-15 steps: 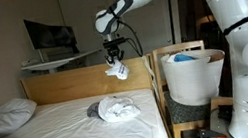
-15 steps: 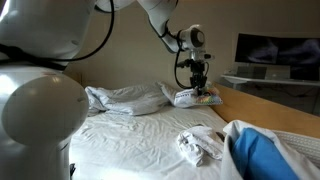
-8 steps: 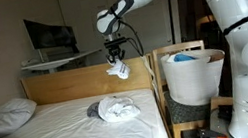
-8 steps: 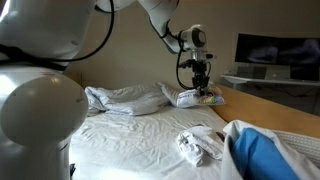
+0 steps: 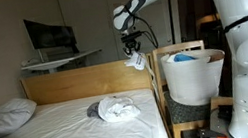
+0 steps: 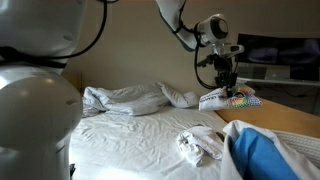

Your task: Put the clothes on the bed in the laundry hamper

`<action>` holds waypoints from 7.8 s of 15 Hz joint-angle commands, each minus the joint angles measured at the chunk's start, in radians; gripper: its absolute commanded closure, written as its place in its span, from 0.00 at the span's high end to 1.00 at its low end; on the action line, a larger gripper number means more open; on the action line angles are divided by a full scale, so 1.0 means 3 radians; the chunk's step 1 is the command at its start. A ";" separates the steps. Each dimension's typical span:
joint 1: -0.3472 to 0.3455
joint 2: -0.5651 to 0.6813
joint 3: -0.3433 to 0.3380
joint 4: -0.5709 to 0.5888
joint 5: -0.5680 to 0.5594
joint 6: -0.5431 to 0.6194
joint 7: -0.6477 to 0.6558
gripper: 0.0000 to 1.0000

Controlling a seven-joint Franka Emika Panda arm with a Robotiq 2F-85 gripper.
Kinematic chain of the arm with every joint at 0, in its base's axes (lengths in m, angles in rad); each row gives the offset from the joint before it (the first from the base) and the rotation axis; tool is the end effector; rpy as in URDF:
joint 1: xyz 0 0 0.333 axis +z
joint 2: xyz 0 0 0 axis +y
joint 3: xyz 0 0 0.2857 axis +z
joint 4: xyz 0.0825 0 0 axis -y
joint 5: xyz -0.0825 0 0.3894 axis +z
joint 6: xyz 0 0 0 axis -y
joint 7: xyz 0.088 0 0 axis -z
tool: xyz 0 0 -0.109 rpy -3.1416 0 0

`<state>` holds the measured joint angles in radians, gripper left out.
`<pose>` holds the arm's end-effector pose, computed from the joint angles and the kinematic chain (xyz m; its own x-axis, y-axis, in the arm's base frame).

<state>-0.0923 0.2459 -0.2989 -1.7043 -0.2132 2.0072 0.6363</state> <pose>0.5871 -0.2431 0.4273 0.5988 -0.7755 0.2004 -0.8004 -0.5706 0.1838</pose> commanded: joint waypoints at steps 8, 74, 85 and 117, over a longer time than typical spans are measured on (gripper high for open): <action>-0.0517 -0.0405 -0.0311 -0.0158 -0.0273 -0.0242 0.0353 0.10; -0.0764 -0.0769 -0.0115 -0.1114 0.0321 0.0835 0.0034 1.00; -0.0669 -0.0748 -0.0008 -0.1134 0.0686 0.0692 -0.0172 1.00; 0.0215 0.0091 0.0665 -0.1816 0.1029 0.2589 -0.0105 1.00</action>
<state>-0.0579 0.2254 -0.1026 -2.2496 0.0595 2.7002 0.5973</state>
